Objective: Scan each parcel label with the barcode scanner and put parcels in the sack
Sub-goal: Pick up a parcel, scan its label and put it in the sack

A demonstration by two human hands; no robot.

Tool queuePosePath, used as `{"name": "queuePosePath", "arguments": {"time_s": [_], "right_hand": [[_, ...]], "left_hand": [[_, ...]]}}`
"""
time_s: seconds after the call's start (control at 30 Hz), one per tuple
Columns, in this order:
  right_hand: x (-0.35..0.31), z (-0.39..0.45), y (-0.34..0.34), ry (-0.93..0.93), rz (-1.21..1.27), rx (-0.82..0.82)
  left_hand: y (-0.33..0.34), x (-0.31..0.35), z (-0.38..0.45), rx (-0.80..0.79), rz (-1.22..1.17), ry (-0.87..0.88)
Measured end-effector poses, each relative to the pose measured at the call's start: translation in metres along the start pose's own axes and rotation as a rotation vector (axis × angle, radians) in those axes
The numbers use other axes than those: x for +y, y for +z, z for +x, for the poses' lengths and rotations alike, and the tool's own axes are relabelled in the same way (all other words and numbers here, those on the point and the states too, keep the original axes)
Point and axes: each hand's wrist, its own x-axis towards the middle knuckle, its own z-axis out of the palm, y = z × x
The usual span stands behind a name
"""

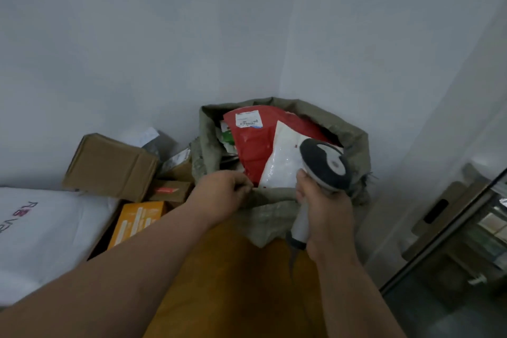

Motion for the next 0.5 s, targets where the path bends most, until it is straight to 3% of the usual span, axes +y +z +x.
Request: {"name": "queuePosePath", "arguments": {"time_s": [0.17, 0.5], "right_hand": [[0.011, -0.05, 0.042, 0.15, -0.028, -0.154], [0.034, -0.11, 0.129, 0.283, -0.106, -0.502]], "left_hand": [[-0.032, -0.043, -0.049, 0.157, -0.209, -0.106], [-0.069, -0.174, -0.149, 0.359, -0.355, -0.637]]}}
